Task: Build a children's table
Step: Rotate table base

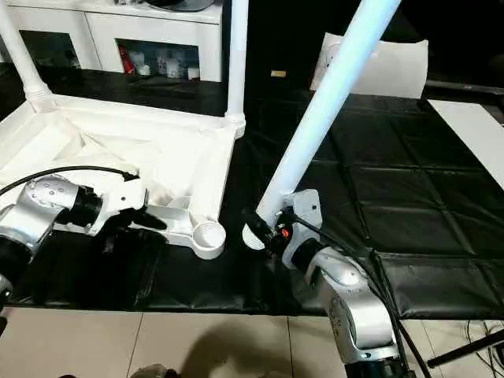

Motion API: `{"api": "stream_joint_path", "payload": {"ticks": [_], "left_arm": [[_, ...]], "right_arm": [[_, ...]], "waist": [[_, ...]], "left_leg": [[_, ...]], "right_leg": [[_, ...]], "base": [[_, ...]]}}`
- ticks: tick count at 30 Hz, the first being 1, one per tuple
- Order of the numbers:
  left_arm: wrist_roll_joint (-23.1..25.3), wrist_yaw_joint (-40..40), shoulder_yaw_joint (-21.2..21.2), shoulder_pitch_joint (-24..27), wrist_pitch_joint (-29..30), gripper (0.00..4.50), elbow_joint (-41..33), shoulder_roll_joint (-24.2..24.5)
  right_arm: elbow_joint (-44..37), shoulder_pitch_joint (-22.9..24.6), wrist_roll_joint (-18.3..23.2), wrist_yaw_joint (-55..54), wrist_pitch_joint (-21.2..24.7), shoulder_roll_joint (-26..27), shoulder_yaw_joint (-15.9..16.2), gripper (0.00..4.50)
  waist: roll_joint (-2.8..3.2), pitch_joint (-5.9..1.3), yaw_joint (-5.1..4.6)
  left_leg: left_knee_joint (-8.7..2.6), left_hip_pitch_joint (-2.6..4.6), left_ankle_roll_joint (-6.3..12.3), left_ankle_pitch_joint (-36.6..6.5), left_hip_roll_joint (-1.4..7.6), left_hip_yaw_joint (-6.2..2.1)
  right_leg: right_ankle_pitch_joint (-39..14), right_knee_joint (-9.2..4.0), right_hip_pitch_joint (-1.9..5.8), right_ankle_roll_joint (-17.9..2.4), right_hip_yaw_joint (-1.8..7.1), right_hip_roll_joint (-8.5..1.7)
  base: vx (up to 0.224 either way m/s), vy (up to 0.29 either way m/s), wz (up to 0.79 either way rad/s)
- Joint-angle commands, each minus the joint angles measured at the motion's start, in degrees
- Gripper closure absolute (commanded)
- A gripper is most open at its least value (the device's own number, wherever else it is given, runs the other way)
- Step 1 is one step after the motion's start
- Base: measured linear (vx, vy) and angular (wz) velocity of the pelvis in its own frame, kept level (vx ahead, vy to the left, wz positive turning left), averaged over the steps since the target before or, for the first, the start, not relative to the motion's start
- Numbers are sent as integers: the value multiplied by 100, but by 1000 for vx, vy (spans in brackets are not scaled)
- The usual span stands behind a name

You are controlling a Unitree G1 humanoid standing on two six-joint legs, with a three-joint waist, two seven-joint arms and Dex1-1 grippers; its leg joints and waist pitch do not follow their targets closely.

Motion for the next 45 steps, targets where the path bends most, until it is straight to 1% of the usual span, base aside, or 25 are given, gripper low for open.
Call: {"api": "stream_joint_path", "payload": {"ticks": [1, 4, 6, 7, 8, 10, 11, 13, 15, 16, 17, 18, 20, 21, 23, 24, 25, 27, 30, 31, 34, 37, 40, 42, 45], "left_arm": [[99, 82, -8, -141, -3, 398, 80, -20], [-74, 63, 118, -153, 152, 411, 62, -128], [-210, -15, 183, -117, 468, 424, -90, -230], [-210, -15, 183, -117, 468, 428, -90, -230], [-218, 24, 196, -92, 661, 435, -136, -302], [-207, 763, 389, -114, 940, 447, 19, -698], [-216, 942, 443, -130, 993, 449, 68, -786], [-222, 1094, 458, -75, 1153, 450, -11, -939], [-250, 1155, 463, -13, 1309, 450, -132, -1022], [-263, 1170, 467, 11, 1359, 450, -175, -1045], [-264, 1171, 467, 12, 1362, 450, -179, -1046], [-290, 1113, 452, 141, 1452, 450, -428, -1090], [-241, 1011, 390, 343, 1527, 450, -788, -1113], [-174, 916, 313, 447, 1337, 450, -938, -1081], [-103, 836, 234, 525, 1147, 450, -1048, -1031], [-99, 828, 214, 543, 1144, 450, -1088, -1015], [-112, 835, 203, 566, 1220, 450, -1176, -982], [-107, 904, 218, 565, 1266, 450, -1204, -974], [-181, 883, 297, 583, 1482, 450, -1345, -951], [-185, 827, 298, 623, 1548, 405, -1448, -925], [-88, 895, 292, 740, 1420, 388, -1627, -860], [-10, 981, 279, 835, 1324, 367, -1722, -798], [-43, 948, 300, 911, 1384, 367, -1805, -764], [-54, 985, 324, 970, 1381, 392, -1851, -740], [-71, 1051, 367, 1015, 1329, 405, -1850, -743]], "right_arm": [[-146, -52, 92, 74, 56, -74, 11, 257], [-157, -67, 94, 127, 91, -87, 41, 257], [-189, -94, 131, 146, 129, -77, 27, 257], [-189, -94, 131, 146, 129, -77, 27, 257], [-186, -118, 147, 141, 137, -63, 6, 257], [-164, -214, 192, 116, 160, -31, -59, 257], [-161, -235, 201, 113, 167, -29, -71, 257], [-153, -301, 221, 105, 205, -26, -97, 257], [-146, -336, 221, 111, 234, -23, -102, 257], [-147, -344, 220, 113, 243, -23, -100, 257], [-147, -344, 220, 112, 243, -23, -100, 257], [-152, -367, 231, 107, 266, -30, -86, 257], [-160, -409, 250, 106, 304, -41, -85, 257], [-152, -437, 259, 113, 320, -46, -94, 257], [-138, -463, 268, 124, 330, -52, -104, 257], [-134, -466, 271, 130, 330, -58, -103, 257], [-126, -473, 274, 164, 333, -80, -89, 257], [-118, -481, 269, 183, 334, -94, -77, 257], [-72, -533, 253, 233, 331, -125, -60, 257], [-54, -554, 249, 244, 330, -131, -62, 257], [4, -644, 252, 272, 329, -164, -77, 257], [68, -729, 229, 294, 294, -195, -78, 257], [109, -803, 197, 286, 296, -189, -63, 257], [138, -877, 124, 252, 282, -184, -11, 257], [178, -953, 48, 253, 243, -188, 69, 257]], "waist": [[124, -382, 12], [137, -389, 14], [123, -400, 7], [124, -402, 10], [151, -405, 16], [123, -404, -2], [113, -402, 9], [99, -403, -2], [103, -410, -9], [124, -412, -7], [109, -408, -7], [113, -406, 5], [124, -407, -1], [110, -407, -7], [135, -406, -10], [95, -400, -6], [88, -392, 4], [102, -391, 14], [102, -402, 22], [105, -401, 24], [104, -405, 22], [101, -397, 10], [90, -397, 10], [90, -400, 12], [89, -398, 3]], "left_leg": [[-454, 184, -239, -1373, 329, -94], [-447, 185, -217, -1319, 328, -91], [-439, 170, -164, -1158, 325, -85], [-432, 172, -146, -1125, 324, -83], [-424, 161, -110, -1062, 320, -86], [-414, 164, -69, -1027, 321, -73], [-399, 158, -33, -1041, 309, -69], [-399, 134, 7, -1013, 307, -83], [-388, 138, 48, -951, 307, -81], [-388, 137, 57, -931, 314, -83], [-385, 141, 86, -919, 308, -76], [-389, 140, 98, -912, 302, -76], [-404, 140, 73, -925, 330, -89], [-404, 132, 93, -896, 326, -87], [-403, 147, 84, -962, 322, -85], [-402, 151, 78, -1000, 319, -76], [-404, 152, 67, -1004, 319, -70], [-409, 155, 32, -1015, 322, -71], [-409, 151, 29, -927, 323, -75], [-409, 145, 35, -907, 318, -75], [-403, 147, 64, -865, 318, -70], [-413, 144, 20, -971, 316, -73], [-411, 147, 15, -956, 316, -68], [-410, 142, 13, -913, 312, -67], [-409, 140, 16, -899, 308, -69]], "right_leg": [[-394, -405, 201, -1415, 281, -511], [-319, -389, 203, -1441, 279, -512], [-67, -368, 224, -1490, 276, -507], [-17, -367, 226, -1510, 277, -514], [43, -365, 233, -1526, 278, -521], [157, -361, 237, -1585, 271, -505], [122, -371, 250, -1620, 270, -515], [-93, -392, 274, -1564, 271, -526], [-54, -396, 266, -1557, 276, -520], [-8, -392, 267, -1563, 278, -519], [39, -396, 256, -1563, 276, -499], [6, -401, 259, -1552, 273, -499], [6, -387, 263, -1552, 267, -502], [44, -390, 262, -1549, 265, -492], [-68, -403, 245, -1512, 267, -491], [-191, -411, 244, -1490, 272, -497], [-300, -418, 232, -1457, 274, -498], [-382, -423, 224, -1413, 275, -498], [-212, -397, 225, -1412, 270, -497], [-186, -397, 227, -1411, 269, -493], [-96, -395, 227, -1424, 269, -494], [-282, -408, 226, -1378, 267, -490], [-287, -407, 219, -1365, 271, -487], [-247, -402, 220, -1357, 269, -485], [-256, -398, 222, -1356, 267, -486]], "base": [[0, 0, 0], [0, 0, 0], [0, 0, 0], [0, 0, 0], [0, 0, 0], [0, 0, 0], [0, 0, 0], [0, 0, 0], [0, 0, 0], [0, 0, 0], [0, 0, 0], [0, 0, 0], [0, 0, 0], [0, 0, 0], [0, 0, 0], [0, 0, 0], [0, 0, 0], [0, 0, 0], [0, 0, 0], [0, 0, 0], [0, 0, 0], [0, 0, 0], [0, 0, 0], [0, 0, 0], [0, 0, 0]]}}
